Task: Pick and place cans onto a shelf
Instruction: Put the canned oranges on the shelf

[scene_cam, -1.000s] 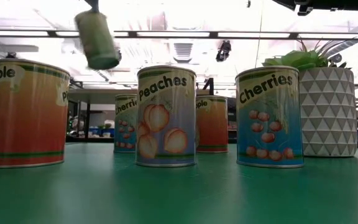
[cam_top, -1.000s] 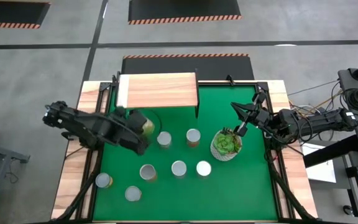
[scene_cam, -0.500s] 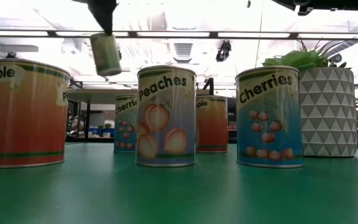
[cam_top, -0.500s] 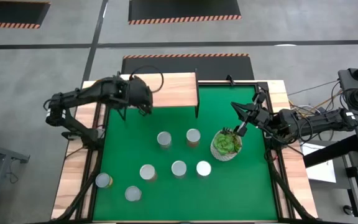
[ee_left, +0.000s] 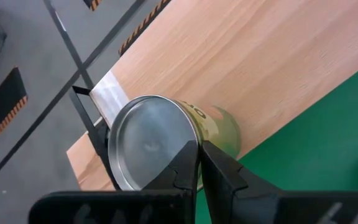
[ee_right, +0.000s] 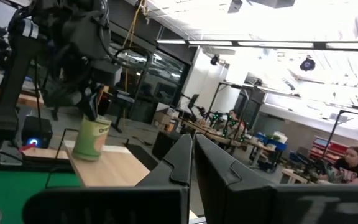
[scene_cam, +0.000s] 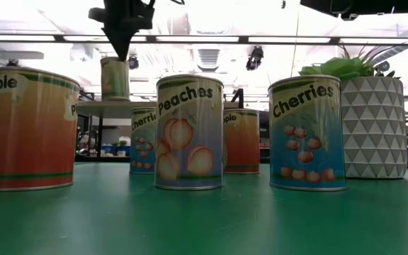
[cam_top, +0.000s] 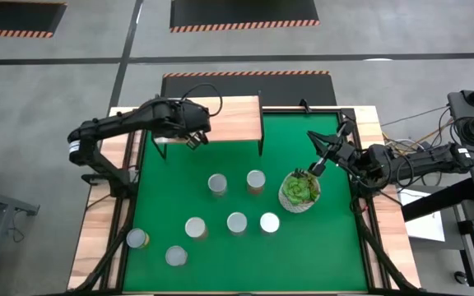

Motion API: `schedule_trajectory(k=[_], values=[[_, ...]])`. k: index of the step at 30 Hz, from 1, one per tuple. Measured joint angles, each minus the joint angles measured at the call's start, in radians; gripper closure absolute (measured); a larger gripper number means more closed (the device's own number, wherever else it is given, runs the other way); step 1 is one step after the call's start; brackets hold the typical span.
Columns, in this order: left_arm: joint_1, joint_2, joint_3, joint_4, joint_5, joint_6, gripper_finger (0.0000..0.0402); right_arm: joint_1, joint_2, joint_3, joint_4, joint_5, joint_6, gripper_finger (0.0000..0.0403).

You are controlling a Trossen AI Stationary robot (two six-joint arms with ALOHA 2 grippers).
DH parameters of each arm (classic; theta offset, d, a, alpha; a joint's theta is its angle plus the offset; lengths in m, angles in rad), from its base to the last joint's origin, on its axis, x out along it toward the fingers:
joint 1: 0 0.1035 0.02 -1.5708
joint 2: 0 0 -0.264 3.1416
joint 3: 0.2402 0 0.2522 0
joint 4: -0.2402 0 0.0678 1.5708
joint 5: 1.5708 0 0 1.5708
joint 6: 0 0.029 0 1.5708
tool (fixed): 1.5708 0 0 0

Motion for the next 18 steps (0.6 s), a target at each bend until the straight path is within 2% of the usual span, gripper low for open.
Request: schedule_trajectory(k=[12, 18], values=[[0.003, 0.070, -0.001, 0.005, -0.091, 0.023, 0.0401, 0.000, 0.000, 0.000, 0.000, 0.000, -0.005, 0.0394], [0.004, 0.069, -0.002, 0.007, -0.076, 0.023, 0.0364, 0.000, 0.000, 0.000, -0.001, 0.000, -0.009, 0.0394]])
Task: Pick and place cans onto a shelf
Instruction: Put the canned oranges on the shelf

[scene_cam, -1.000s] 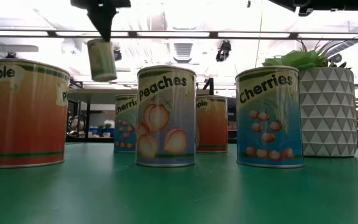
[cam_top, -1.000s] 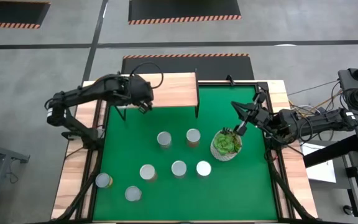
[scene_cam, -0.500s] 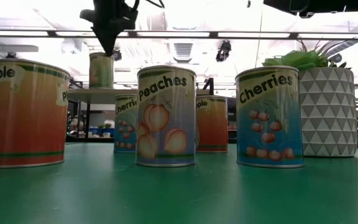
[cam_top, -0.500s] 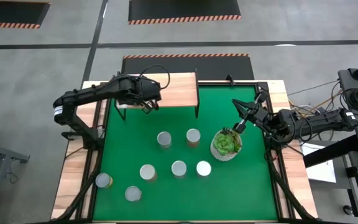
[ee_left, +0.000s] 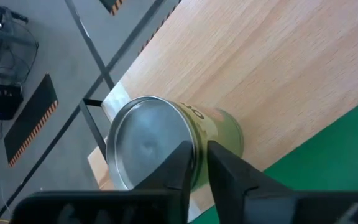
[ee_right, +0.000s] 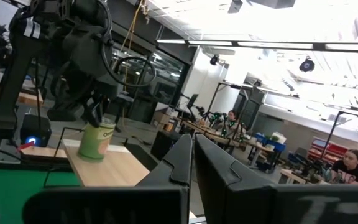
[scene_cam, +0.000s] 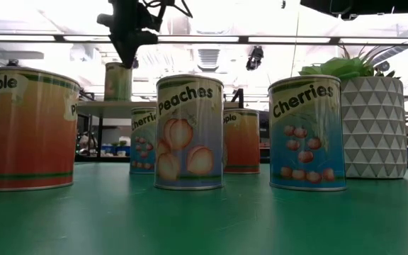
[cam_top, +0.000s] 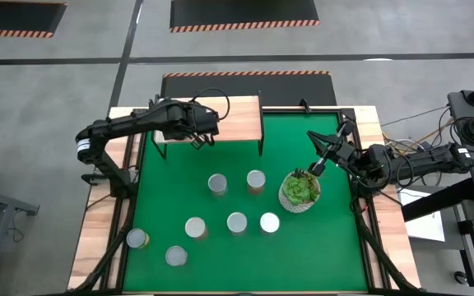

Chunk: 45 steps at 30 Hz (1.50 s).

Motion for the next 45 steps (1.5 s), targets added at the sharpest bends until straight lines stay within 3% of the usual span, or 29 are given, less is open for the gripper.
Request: schedule_trajectory(k=[7, 13, 17, 24, 32, 45], values=[[-0.001, -0.007, 0.025, 0.001, 0.000, 0.030, 0.0300, 0.000, 0.000, 0.000, 0.000, 0.000, 0.000, 0.0394], [-0.003, -0.011, 0.089, -0.001, -0.001, 0.192, 0.0276, 0.000, 0.000, 0.000, -0.001, 0.000, 0.000, 0.0394], [0.008, -0.044, 0.101, -0.001, -0.002, 0.269, 0.0295, 0.000, 0.000, 0.000, -0.003, 0.000, 0.000, 0.0394], [0.080, -0.126, 0.051, 0.034, -0.002, 0.259, 0.0394, 0.000, 0.000, 0.000, -0.004, 0.000, 0.000, 0.0394], [0.108, -0.141, -0.029, 0.127, 0.002, 0.251, 0.0400, 0.000, 0.000, 0.000, -0.003, 0.000, 0.000, 0.0394], [0.111, -0.139, -0.172, 0.129, -0.032, 0.181, 0.0401, 0.000, 0.000, 0.000, -0.004, 0.000, 0.003, 0.0394]])
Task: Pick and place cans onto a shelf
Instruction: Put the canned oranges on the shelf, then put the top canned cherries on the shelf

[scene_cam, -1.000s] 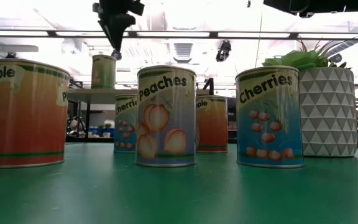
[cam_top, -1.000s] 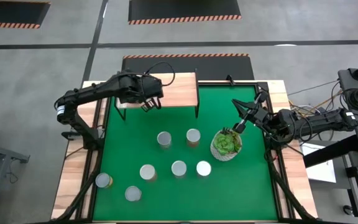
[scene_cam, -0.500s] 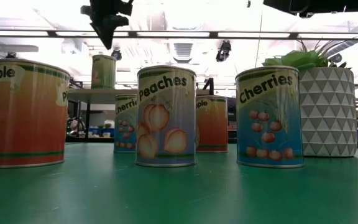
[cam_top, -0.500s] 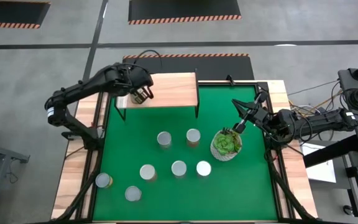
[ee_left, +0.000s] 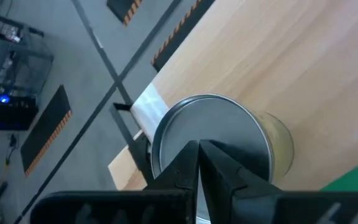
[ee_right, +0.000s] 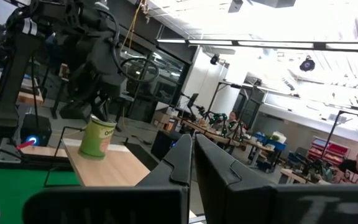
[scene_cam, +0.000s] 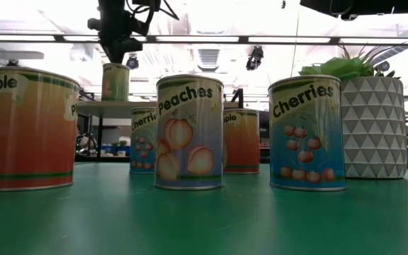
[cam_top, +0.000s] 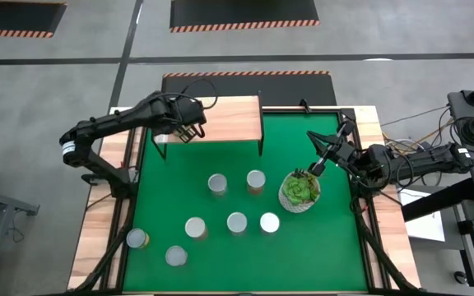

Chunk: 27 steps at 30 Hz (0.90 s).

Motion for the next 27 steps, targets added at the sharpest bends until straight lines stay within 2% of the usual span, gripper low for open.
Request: schedule_trajectory(k=[9, 17, 23, 27], values=[[0.000, -0.003, 0.015, -0.082, 0.018, -0.115, 0.0401, 0.000, 0.000, 0.000, 0.000, 0.000, -0.001, 0.0394], [-0.016, -0.005, 0.031, -0.087, 0.056, -0.128, 0.0401, 0.000, 0.000, 0.000, 0.000, 0.000, -0.002, 0.0394], [-0.030, -0.019, 0.028, -0.081, 0.011, -0.138, 0.0401, 0.000, 0.000, 0.000, 0.000, 0.000, -0.002, 0.0394], [-0.103, -0.057, 0.024, -0.048, -0.094, -0.164, 0.0401, 0.000, 0.000, 0.000, 0.000, 0.000, -0.002, 0.0394]])
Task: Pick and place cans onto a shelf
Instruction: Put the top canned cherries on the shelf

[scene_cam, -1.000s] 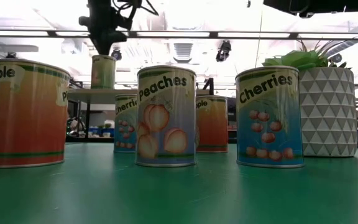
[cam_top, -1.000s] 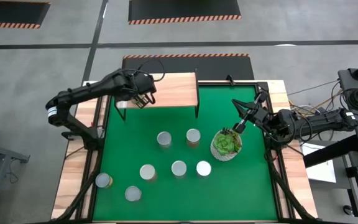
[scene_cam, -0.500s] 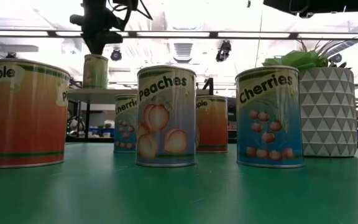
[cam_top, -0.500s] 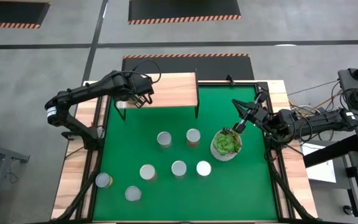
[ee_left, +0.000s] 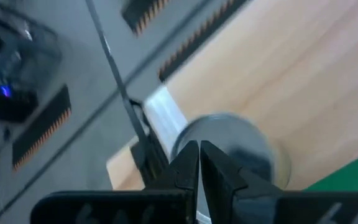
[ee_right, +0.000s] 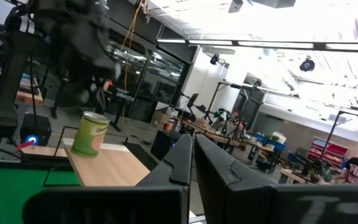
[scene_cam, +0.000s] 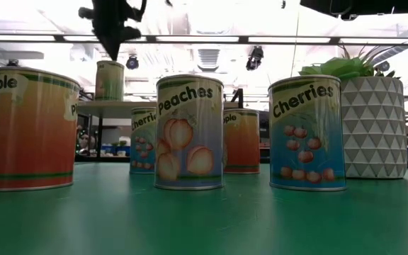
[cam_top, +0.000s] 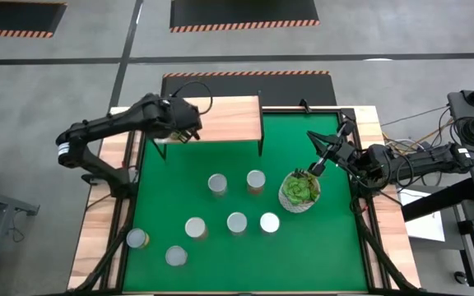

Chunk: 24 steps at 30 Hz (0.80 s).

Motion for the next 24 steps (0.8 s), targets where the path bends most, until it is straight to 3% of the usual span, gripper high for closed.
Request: schedule_trajectory(k=[7, 16, 21, 24], values=[[-0.290, -0.105, -0.098, 0.240, -0.078, 0.052, 0.0402, 0.000, 0.000, 0.000, 0.000, 0.000, 0.000, 0.0394], [-0.689, -0.234, -0.487, 0.842, -0.077, 0.250, 0.0402, 0.000, 0.000, 0.000, 0.000, 0.000, 0.002, 0.0394], [-0.805, -0.245, -0.685, 1.132, -0.081, 0.290, 0.0402, 0.000, 0.000, 0.000, 0.000, 0.000, 0.002, 0.0394], [-0.817, -0.246, -0.752, 1.202, -0.081, 0.263, 0.0402, 0.000, 0.000, 0.000, 0.000, 0.000, 0.000, 0.0394]])
